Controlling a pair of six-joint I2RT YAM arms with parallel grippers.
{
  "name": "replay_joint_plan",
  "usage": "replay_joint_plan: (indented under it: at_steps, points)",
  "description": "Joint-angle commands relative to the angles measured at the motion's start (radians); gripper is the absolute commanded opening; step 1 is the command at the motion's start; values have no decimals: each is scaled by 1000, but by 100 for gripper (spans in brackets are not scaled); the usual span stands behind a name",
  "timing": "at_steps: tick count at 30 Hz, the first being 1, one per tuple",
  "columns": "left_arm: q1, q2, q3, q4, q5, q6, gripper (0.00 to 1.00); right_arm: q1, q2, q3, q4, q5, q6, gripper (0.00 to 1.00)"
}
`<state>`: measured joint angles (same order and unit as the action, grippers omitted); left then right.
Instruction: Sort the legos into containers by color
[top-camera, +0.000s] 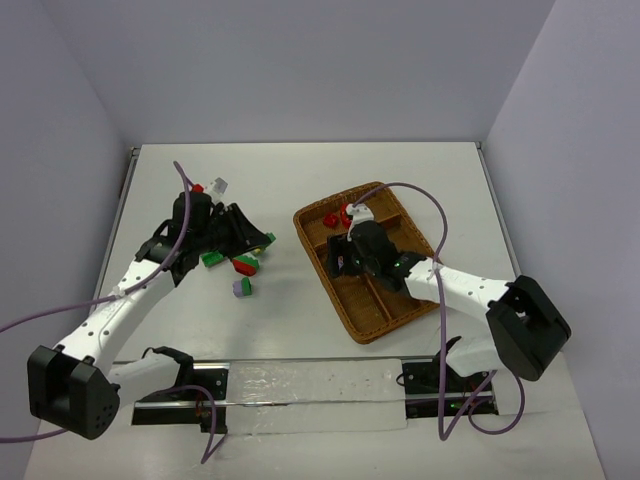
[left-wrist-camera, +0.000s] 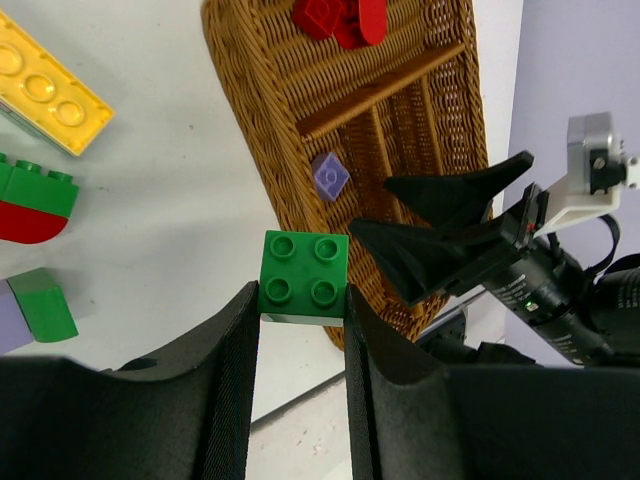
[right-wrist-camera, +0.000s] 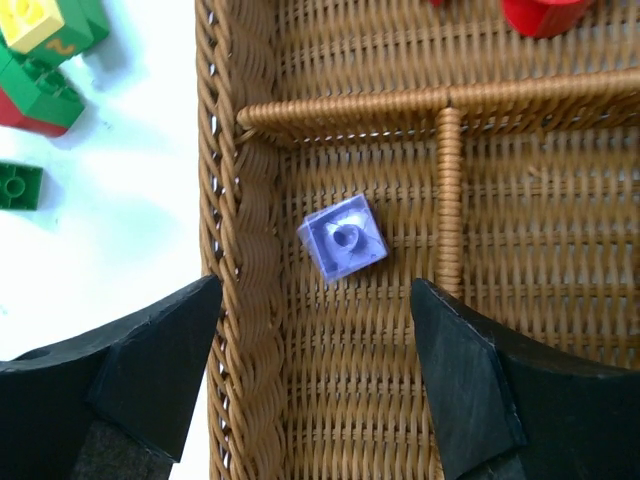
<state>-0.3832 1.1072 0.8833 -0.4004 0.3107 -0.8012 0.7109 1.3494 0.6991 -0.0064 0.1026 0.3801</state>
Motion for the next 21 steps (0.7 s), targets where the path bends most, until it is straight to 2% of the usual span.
replay_joint_plan:
  at_steps: [1, 2, 3, 4, 5, 6, 8, 12, 13, 18, 21]
  points:
    - [-36, 10, 60, 23, 3, 24, 0, 2, -47, 58, -25, 55, -11, 83]
    - [-43, 16, 65, 21, 0, 28, 0, 2, -64, 62, -34, 63, -14, 81]
    - [-56, 24, 72, 16, -9, 34, 0, 2, -100, 60, -45, 77, -18, 73]
    - [-66, 27, 76, 14, -10, 38, 0, 2, -146, 54, -45, 82, -24, 69]
    - [-68, 29, 77, 14, -8, 40, 0, 2, -157, 53, -40, 83, -26, 68]
    - [-74, 31, 75, 22, -4, 43, 0, 2, -199, 43, -30, 48, -47, 64]
    - [-79, 38, 67, 57, 37, 48, 0, 2, -274, 38, 2, -118, -105, 61]
    - [-80, 44, 50, 116, 103, 43, 0, 10, -272, 92, 0, -338, -130, 70]
    - [-80, 46, 48, 124, 106, 35, 0, 25, -268, 104, 0, -341, -133, 71]
    - [-80, 68, 60, 129, 116, -14, 0, 141, -178, 204, -27, -260, -228, 84]
    - [-80, 69, 62, 131, 122, -23, 0, 204, -94, 271, -50, -147, -253, 89]
